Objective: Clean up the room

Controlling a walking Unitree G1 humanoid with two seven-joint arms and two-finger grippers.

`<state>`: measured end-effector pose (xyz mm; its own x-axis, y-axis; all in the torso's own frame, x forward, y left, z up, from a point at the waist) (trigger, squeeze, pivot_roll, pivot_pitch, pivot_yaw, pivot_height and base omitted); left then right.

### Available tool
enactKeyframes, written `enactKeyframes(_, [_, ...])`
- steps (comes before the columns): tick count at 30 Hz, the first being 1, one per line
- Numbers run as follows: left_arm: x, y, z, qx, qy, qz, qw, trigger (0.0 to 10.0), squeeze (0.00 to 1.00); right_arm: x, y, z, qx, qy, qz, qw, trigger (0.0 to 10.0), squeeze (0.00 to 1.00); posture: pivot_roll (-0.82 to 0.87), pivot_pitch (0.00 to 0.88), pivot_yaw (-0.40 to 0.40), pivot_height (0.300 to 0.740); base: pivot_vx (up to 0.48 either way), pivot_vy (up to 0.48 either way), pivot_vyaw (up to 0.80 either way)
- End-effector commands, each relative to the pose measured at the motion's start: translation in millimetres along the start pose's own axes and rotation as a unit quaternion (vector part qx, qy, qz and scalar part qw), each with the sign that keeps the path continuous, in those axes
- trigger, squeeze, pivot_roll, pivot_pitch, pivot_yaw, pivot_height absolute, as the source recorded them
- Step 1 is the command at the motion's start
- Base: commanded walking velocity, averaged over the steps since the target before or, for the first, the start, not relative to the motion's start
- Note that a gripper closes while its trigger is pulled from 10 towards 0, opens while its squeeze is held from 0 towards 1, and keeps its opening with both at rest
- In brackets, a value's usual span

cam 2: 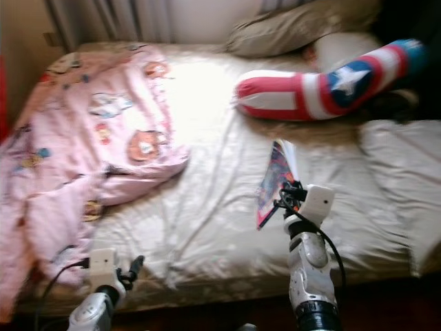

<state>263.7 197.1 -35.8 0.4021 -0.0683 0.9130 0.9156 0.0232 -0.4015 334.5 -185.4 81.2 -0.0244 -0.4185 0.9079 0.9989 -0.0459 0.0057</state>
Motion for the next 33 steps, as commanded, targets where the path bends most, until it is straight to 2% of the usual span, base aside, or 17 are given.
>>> enactKeyframes(1, [-11.0,-7.0,12.0,0.014,0.006,0.017,1.000,10.0,0.00,4.4,2.7,10.1,0.016,-0.001,-0.011,1.000,10.0,0.00,-0.01,0.172,-0.044,0.740,0.000,-0.398,0.00])
enactKeyframes(22, [-8.8,-5.5,10.3,0.013,0.005,0.015,1.000,10.0,0.00,3.3,2.9,13.2,0.031,-0.010,-0.006,0.999,10.0,0.00,-0.01,0.183,-0.049,0.740,0.000,-0.396,0.00])
enactKeyframes(33, [-12.0,-6.6,10.2,0.016,-0.005,0.022,1.000,10.0,0.00,-1.3,0.7,17.2,0.053,-0.023,0.009,0.998,10.0,0.00,-0.01,0.186,-0.053,0.740,0.000,-0.024,0.00])
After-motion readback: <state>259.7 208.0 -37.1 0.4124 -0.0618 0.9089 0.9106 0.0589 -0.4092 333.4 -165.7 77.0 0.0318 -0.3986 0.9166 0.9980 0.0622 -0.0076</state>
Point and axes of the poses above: a point about 5 cm out from each wrist's last joint towards the gripper, its own y axis pointing out of the wrist towards the gripper, its own x axis along the axis of the wrist's last joint, z = x × y, the point moved 2 cm from there along y, pointing out of the wrist towards the gripper, and after that the axes turned 10 degrees about y, right-handed, at the moved point
